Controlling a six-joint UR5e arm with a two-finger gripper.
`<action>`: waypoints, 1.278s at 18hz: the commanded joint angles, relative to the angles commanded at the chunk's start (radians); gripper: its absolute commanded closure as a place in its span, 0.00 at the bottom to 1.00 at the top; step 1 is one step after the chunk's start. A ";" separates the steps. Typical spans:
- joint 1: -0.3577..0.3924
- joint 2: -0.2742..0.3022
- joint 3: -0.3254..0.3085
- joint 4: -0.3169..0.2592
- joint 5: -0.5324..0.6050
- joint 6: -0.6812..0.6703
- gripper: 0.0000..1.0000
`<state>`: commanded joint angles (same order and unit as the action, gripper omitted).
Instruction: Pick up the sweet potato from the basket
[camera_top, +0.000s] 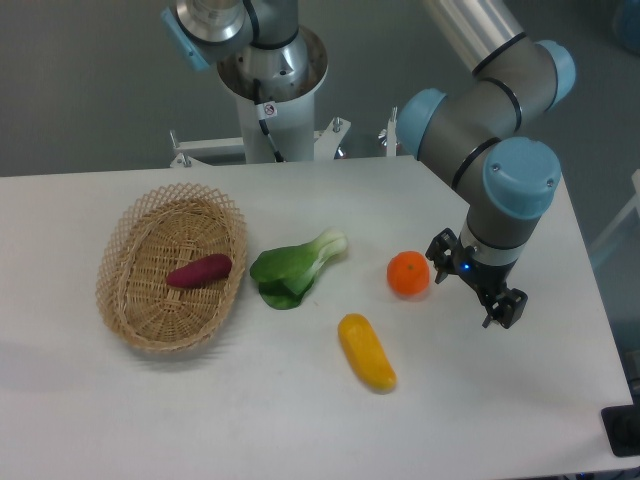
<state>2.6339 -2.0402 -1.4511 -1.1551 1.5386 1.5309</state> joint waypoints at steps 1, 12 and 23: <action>0.000 0.000 0.000 -0.002 0.000 -0.003 0.00; -0.008 0.005 -0.008 -0.003 -0.002 -0.014 0.00; -0.081 0.110 -0.147 -0.011 -0.080 -0.145 0.00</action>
<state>2.5528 -1.9299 -1.5983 -1.1658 1.4588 1.3855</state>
